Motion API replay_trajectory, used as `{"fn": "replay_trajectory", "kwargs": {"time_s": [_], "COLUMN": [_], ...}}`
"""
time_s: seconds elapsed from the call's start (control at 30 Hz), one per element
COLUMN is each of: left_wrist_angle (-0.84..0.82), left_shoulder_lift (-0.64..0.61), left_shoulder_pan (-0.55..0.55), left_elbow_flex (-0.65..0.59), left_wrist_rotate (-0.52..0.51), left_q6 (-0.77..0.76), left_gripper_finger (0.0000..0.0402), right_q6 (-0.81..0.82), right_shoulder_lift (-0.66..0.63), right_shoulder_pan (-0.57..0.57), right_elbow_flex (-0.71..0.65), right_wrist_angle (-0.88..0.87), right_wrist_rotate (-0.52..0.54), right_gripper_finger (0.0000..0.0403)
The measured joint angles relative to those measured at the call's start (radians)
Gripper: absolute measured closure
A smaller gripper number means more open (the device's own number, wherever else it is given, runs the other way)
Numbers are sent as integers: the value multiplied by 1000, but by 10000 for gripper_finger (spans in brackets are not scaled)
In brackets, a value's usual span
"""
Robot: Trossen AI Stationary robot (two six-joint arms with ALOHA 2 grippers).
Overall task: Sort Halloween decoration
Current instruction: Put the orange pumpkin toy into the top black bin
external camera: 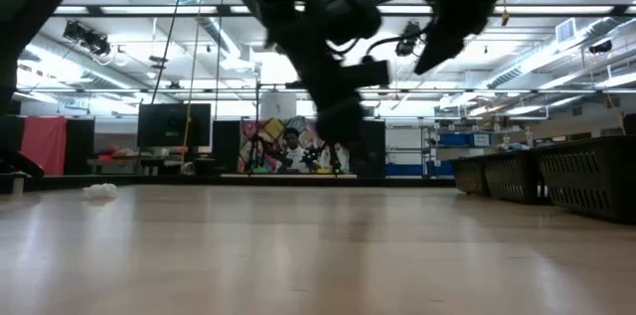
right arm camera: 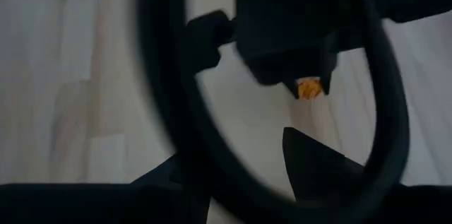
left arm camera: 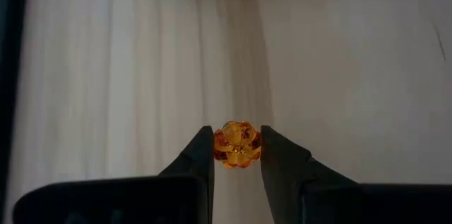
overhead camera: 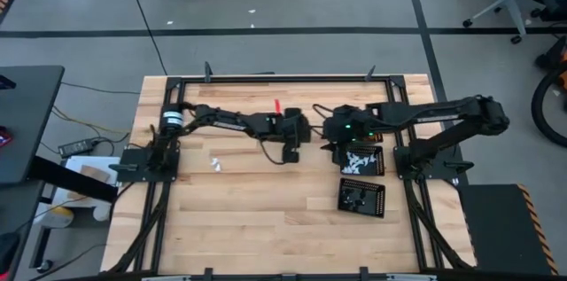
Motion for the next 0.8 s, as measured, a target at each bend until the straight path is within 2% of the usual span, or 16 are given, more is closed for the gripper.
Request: {"fn": "replay_trajectory", "kwargs": {"time_s": [0.17,0.43,0.63,0.8], "left_wrist_angle": [50,78,164,301], "left_shoulder_lift": [111,271,337,362], "left_shoulder_pan": [1,26,44,45], "left_elbow_flex": [157,408,509,513], "left_wrist_rotate": [0,3,82,168], "left_q6": [73,133,136,134], "left_gripper_finger": [326,325,324,324], "right_q6": [68,149,201,215], "right_shoulder_lift": [-140,-319,-401,-447], "right_shoulder_pan": [11,11,11,18], "right_elbow_flex": [-78,-176,-225,-247], "right_wrist_angle": [-5,-54,-55,-55], "right_wrist_rotate": [75,102,102,100], "right_gripper_finger": [234,234,234,234]}}
